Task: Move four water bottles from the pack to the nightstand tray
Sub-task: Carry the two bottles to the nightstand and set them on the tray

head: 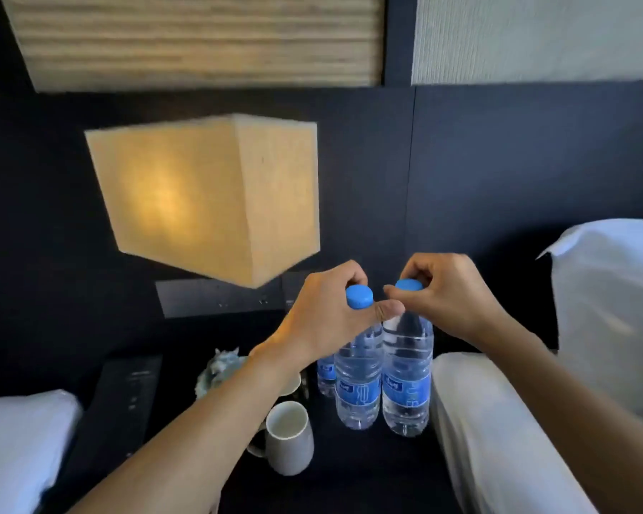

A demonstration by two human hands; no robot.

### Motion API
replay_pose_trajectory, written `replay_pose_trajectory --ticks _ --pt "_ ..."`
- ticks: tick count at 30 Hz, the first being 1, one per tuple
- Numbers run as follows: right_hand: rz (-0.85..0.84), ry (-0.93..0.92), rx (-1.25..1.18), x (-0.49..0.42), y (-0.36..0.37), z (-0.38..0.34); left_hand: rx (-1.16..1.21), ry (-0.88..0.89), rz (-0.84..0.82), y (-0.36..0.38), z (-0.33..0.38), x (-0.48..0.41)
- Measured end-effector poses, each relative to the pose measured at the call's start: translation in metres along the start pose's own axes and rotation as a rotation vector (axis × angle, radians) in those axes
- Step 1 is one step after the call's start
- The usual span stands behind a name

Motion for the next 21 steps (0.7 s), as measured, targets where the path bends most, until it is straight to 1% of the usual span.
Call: replay_pose_trajectory --ticks 5,10,15,18,21 --pt "0.03 0.024 0.042 0.031 0.09 0.096 -0.097 -0.047 0.017 0.056 -0.102 0.014" --pt "0.04 0.063 0.026 0.034 0.142 0.139 -0.091 -0.121 0.092 0.079 -0.168 0.017" --pt "0.073 0.103 0.043 0.024 0.167 0.153 -0.146 -0.149 0.152 0.083 -0.196 0.014" --pt "0.101 0.093 0.068 0.023 0.173 0.154 -0.138 -0.131 0.167 0.081 -0.202 0.012" --pt "0.08 0.057 0.098 0.022 0.176 0.153 -0.258 -0.078 0.194 0.078 -0.202 0.014"
Point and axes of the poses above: each hand's wrist, its own x-axis away from the middle knuckle, its own y-axis out of the palm, z = x × y, the point moved 7 cm from there along -x, towards the middle knuckle, and after that the axes turned 10 degrees about z, right-handed, at the moved point
